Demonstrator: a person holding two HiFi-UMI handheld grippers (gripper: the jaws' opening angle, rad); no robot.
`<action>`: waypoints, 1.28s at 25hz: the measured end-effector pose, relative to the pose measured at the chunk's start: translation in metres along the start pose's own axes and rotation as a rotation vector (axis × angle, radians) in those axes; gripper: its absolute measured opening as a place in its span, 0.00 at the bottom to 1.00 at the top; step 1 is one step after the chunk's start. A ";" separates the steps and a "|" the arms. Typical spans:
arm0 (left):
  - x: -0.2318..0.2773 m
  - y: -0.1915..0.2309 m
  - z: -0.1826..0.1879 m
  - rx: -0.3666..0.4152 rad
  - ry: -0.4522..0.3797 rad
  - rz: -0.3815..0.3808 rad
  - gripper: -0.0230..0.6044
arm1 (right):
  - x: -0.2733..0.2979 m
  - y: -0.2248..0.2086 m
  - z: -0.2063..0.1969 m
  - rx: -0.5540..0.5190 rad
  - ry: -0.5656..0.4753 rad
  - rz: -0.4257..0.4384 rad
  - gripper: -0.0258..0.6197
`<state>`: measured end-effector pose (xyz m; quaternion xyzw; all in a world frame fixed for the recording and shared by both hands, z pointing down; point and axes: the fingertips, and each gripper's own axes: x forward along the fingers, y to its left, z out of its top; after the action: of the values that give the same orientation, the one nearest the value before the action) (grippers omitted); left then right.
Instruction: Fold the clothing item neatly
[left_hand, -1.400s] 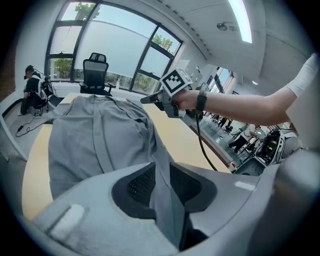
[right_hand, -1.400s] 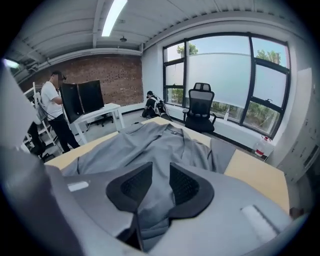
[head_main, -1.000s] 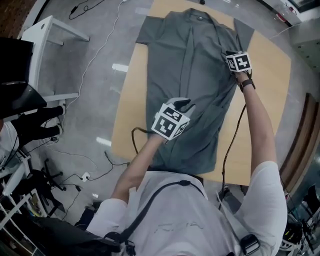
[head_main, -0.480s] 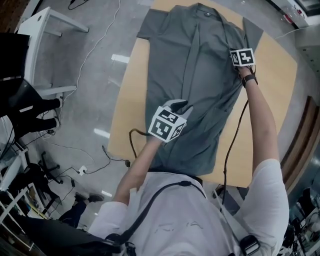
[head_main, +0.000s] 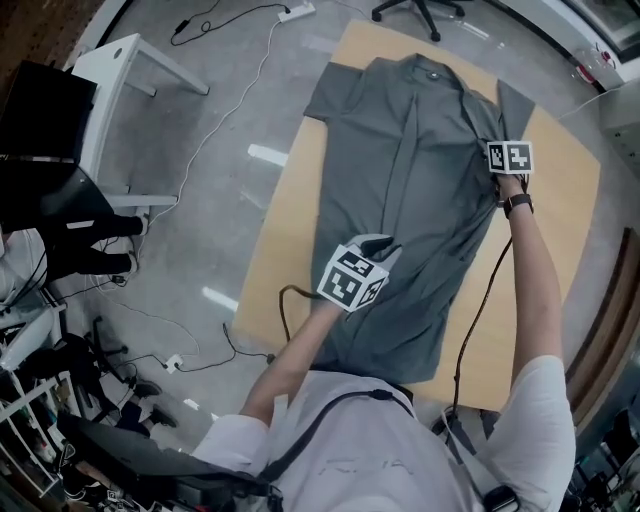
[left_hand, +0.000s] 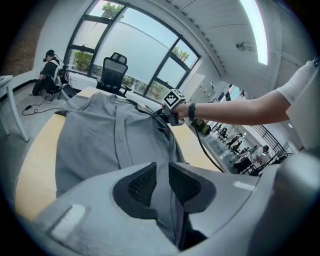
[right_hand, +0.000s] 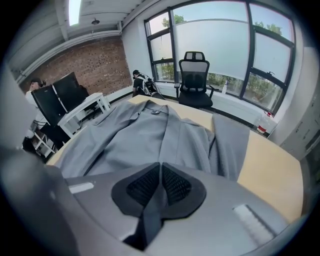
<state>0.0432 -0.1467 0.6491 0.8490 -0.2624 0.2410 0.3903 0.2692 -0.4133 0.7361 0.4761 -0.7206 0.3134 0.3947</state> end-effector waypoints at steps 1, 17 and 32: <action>0.000 -0.001 0.000 0.002 0.001 -0.003 0.17 | -0.003 0.000 0.003 -0.008 -0.003 -0.002 0.08; 0.001 0.008 0.001 -0.026 -0.008 -0.015 0.17 | -0.027 0.075 0.115 0.035 -0.208 0.216 0.07; -0.043 0.039 0.018 -0.097 -0.119 0.034 0.17 | 0.042 0.124 0.193 -0.033 -0.186 0.182 0.07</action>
<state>-0.0100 -0.1717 0.6330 0.8373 -0.3109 0.1835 0.4106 0.0917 -0.5482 0.6684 0.4293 -0.7992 0.2906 0.3041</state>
